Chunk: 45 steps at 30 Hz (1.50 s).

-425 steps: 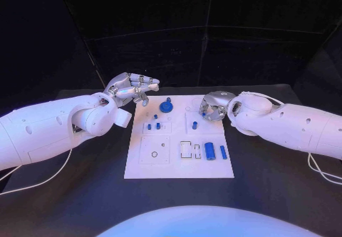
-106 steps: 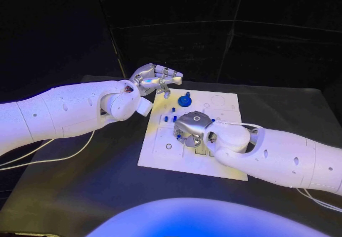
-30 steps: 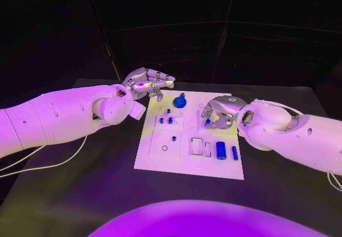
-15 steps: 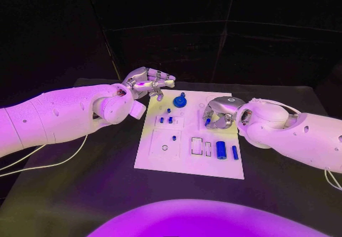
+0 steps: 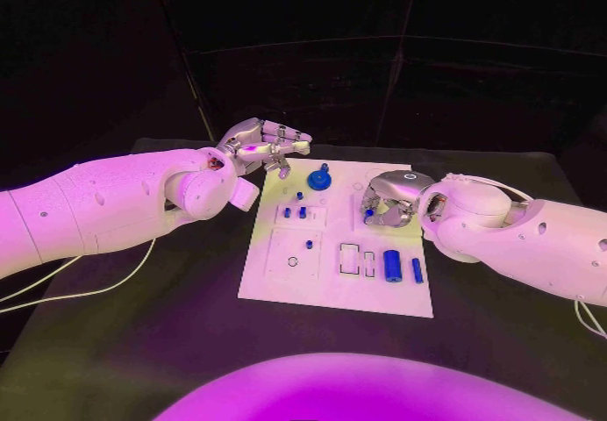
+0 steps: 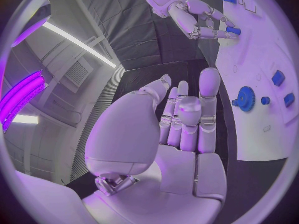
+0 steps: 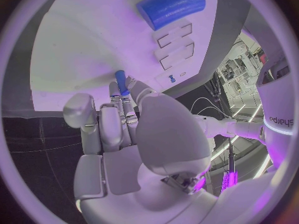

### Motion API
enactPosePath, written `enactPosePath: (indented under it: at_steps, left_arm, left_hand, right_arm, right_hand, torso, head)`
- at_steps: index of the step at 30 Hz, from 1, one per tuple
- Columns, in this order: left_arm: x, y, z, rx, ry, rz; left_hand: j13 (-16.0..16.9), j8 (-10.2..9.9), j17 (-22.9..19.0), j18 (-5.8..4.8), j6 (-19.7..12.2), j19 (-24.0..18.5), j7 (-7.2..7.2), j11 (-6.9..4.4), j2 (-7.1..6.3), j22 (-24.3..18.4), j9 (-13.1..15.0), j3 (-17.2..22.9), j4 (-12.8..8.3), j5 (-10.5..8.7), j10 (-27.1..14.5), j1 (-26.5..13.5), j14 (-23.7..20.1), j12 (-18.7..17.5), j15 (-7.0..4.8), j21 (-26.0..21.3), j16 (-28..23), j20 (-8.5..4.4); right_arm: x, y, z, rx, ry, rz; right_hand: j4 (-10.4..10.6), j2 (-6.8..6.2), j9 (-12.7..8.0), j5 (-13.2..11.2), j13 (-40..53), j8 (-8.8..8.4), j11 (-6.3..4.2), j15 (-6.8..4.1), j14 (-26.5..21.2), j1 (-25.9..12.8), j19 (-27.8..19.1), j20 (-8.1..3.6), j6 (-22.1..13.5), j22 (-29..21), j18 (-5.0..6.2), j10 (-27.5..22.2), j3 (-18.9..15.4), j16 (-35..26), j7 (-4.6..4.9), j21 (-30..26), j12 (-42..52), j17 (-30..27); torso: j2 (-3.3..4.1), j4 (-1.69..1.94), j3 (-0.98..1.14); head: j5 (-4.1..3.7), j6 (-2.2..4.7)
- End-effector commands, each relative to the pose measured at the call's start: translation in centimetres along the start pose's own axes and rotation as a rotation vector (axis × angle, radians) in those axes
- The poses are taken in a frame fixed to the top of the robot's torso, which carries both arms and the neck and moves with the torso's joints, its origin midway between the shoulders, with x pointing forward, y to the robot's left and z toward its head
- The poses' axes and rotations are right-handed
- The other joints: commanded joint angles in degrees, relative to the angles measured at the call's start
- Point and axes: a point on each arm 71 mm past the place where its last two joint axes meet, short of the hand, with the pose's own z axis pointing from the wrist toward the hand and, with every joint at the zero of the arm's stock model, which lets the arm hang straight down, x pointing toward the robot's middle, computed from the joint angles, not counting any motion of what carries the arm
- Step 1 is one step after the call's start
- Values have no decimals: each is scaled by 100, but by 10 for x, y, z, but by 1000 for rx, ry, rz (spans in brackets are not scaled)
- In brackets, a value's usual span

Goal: Assemble the parts on the task board

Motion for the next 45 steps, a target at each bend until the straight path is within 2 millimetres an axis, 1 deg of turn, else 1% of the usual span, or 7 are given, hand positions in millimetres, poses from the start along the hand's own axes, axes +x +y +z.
enactPosePath:
  at_steps: [1, 6, 10, 25, 29, 35, 45]
  left_arm:
    - [1, -1, 0, 5, 9, -7]
    - [1, -1, 0, 5, 9, -7]
    - [1, -1, 0, 5, 9, -7]
    - [0, -1, 0, 4, 7, -7]
    - [0, -1, 0, 3, 8, -7]
    - [0, -1, 1, 3, 8, -6]
    - [3, -1, 2, 6, 11, -7]
  left_hand:
    - [5, -6, -7, 61, -32, -23, 0, -2, 66, -8, -5, -17, -6, -7, -32, 12, -38, 29, 8, -34, -6, 29]
    - [8, -3, -6, 62, -33, -21, 0, -3, 75, -9, -4, -14, -12, -8, -35, 26, -38, 33, 7, -37, -3, 30]
    - [8, -3, -6, 62, -33, -21, 0, -3, 75, -9, -4, -14, -12, -8, -35, 26, -38, 33, 7, -37, -3, 30]
    - [8, -3, -6, 62, -33, -21, 0, -3, 75, -9, -4, -14, -12, -8, -35, 26, -38, 33, 7, -37, -3, 30]
    - [8, -3, -6, 62, -33, -21, 0, -3, 75, -9, -4, -14, -12, -8, -35, 26, -38, 33, 7, -37, -3, 30]
    - [8, -3, -6, 62, -33, -21, 0, -3, 75, -9, -4, -14, -12, -8, -35, 26, -38, 33, 7, -37, -3, 30]
    - [8, -3, -6, 62, -33, -21, 0, -3, 75, -9, -4, -14, -12, -8, -35, 26, -38, 33, 7, -37, -3, 30]
  right_arm:
    - [-4, 1, 0, -8, -37, 2]
    - [-5, 0, -1, -3, -55, -9]
    - [-6, 1, -2, -6, -70, -11]
    - [-13, 8, -23, -39, -144, 83]
    - [-24, 12, -27, -51, -174, 109]
    - [-32, 32, -28, -112, -198, 147]
    - [-35, 92, -11, -282, -194, 172]
  right_hand:
    - [-73, 80, 16, -85, 15, 40, -17, -41, 211, 138, 84, -16, 95, 106, -15, 116, 172, 58, -18, 73, -34, 66]
    - [-292, 74, 33, -209, 59, 96, -50, -70, 213, 289, 164, -52, 241, 317, -52, 327, 447, 78, -28, 214, -43, 72]
    - [-385, 2, 29, -212, 80, 95, -51, -71, 207, 263, 167, -58, 271, 352, -58, 390, 571, 77, -29, 245, -93, 58]
    - [-425, -85, 15, -185, 102, 71, -46, -64, 197, 129, 153, -57, 275, 364, -57, 422, 666, 65, -20, 260, -175, 25]
    - [-425, -90, 14, -186, 103, 69, -46, -64, 197, 117, 152, -57, 275, 365, -57, 423, 669, 66, -20, 261, -182, 26]
    - [-425, -94, 13, -185, 105, 67, -47, -63, 197, 107, 151, -57, 275, 367, -57, 424, 672, 68, -20, 263, -187, 29]
    - [-427, -101, 11, -177, 107, 61, -46, -63, 196, 92, 145, -59, 271, 358, -54, 424, 679, 64, -20, 258, -198, 22]
  torso:
    - [-2, 4, -2]
    - [-2, 3, -2]
    - [-5, 2, -3]
    - [-14, 2, -7]
    - [-3, 6, -1]
    - [-4, 3, -2]
    - [9, 17, -7]
  head:
    - [-10, -9]
    - [-9, -14]
    - [-8, -18]
    - [-17, 11]
    - [-10, 23]
    - [8, 29]
    - [35, 15]
